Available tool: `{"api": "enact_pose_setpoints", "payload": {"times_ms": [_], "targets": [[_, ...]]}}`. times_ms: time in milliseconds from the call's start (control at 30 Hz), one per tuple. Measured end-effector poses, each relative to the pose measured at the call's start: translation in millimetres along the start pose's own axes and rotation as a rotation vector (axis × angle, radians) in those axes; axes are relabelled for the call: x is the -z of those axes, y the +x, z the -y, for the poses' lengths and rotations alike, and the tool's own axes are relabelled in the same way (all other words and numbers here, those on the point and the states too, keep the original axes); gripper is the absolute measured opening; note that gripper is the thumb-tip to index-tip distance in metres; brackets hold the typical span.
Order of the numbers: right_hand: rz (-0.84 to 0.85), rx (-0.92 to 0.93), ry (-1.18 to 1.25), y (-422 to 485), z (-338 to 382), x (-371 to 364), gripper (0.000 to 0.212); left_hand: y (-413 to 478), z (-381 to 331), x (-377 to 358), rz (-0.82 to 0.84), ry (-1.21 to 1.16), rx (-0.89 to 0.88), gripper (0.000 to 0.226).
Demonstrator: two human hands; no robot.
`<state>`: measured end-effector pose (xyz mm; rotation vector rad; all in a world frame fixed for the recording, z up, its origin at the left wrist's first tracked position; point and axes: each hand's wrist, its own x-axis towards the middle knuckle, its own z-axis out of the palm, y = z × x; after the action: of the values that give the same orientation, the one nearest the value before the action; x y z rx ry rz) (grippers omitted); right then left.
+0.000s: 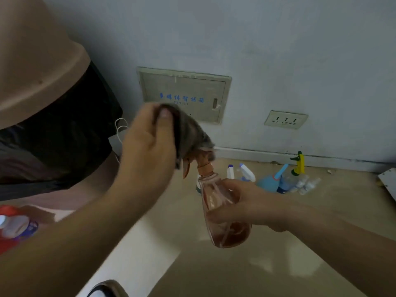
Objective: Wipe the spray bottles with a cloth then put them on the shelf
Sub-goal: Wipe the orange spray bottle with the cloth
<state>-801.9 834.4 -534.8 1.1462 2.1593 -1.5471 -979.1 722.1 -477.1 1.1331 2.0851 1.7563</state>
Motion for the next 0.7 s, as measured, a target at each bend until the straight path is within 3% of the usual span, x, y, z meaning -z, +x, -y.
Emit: {"api": "enact_pose_setpoints", "payload": {"times_ms": [100,167,233,367,433,500,600,700], "targets": [[-0.012,0.051,0.085,-1,5,-3,0.048,-27,17,-16,0.456,0.375,-0.313,0.033],[-0.01,0.1,0.154,-4,9,-2,0.03,-32,36,-25,0.609,0.69,-0.483,0.047],[-0.033,0.121,0.199,-7,9,-1,0.03,-31,34,-28,0.624,0.695,-0.491,0.047],[-0.106,0.129,0.234,-7,6,5,0.031,-47,29,-37,0.662,0.196,-0.277,0.041],[-0.138,0.121,0.24,-9,6,11,0.025,-56,30,-38,0.683,0.076,-0.207,0.04],[-0.138,0.149,0.237,-12,7,14,0.031,-53,36,-36,0.719,0.109,-0.252,0.041],[-0.127,0.18,0.217,-14,10,7,0.037,-36,41,-32,0.678,0.339,-0.417,0.047],[-0.103,0.173,0.212,-10,9,3,0.035,-44,31,-42,0.589,0.195,-0.25,0.044]]}}
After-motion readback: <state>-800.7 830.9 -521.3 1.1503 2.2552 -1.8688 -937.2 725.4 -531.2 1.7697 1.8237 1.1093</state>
